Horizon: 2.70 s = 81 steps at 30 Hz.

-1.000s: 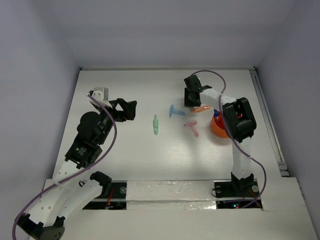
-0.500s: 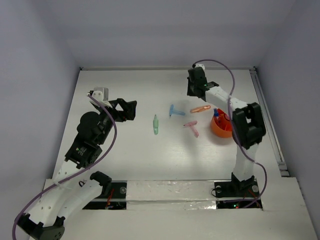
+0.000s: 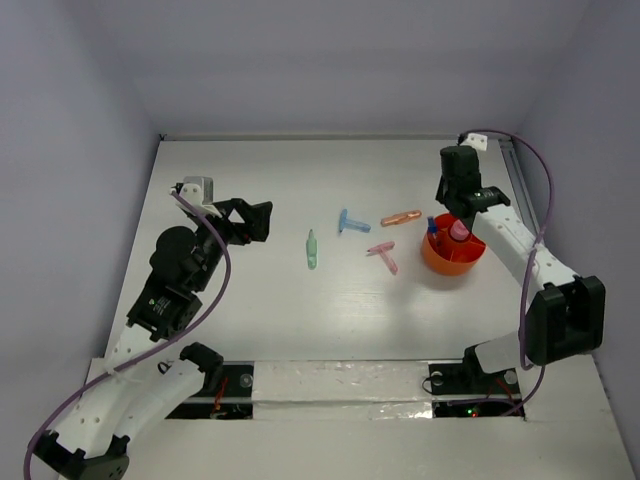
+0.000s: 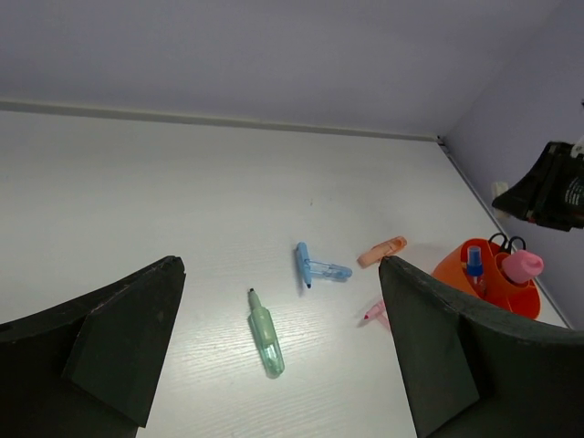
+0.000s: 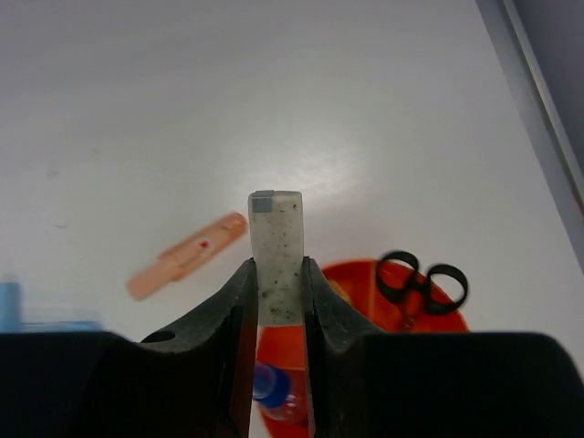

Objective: Sort the stationery into containers
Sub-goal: Place the pen cap in the storage box, then pick up the pen from the center of the board.

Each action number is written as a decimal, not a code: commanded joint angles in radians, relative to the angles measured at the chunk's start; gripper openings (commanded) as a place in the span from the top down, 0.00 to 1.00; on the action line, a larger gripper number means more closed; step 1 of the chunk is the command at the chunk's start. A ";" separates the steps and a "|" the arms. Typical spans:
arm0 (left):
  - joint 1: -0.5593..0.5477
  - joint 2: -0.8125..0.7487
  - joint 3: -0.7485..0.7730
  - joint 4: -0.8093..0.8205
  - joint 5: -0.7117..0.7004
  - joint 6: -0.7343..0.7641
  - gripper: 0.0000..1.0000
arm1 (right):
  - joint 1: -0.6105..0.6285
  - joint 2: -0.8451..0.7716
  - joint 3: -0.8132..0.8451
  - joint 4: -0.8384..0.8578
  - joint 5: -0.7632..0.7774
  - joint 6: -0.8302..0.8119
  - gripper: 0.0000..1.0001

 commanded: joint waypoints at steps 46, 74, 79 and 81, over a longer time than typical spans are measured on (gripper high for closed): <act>0.005 -0.003 0.023 0.039 0.023 -0.016 0.15 | -0.080 0.015 -0.020 -0.091 -0.182 -0.018 0.56; 0.043 0.020 0.014 0.030 -0.078 -0.029 0.23 | 0.626 0.415 0.009 0.262 -0.293 0.160 0.41; 0.052 0.020 0.011 0.033 -0.081 -0.031 0.23 | 0.638 0.559 0.056 0.258 -0.222 0.205 0.41; 0.052 0.028 0.013 0.032 -0.077 -0.029 0.23 | 0.647 0.588 0.081 0.250 -0.204 0.205 0.42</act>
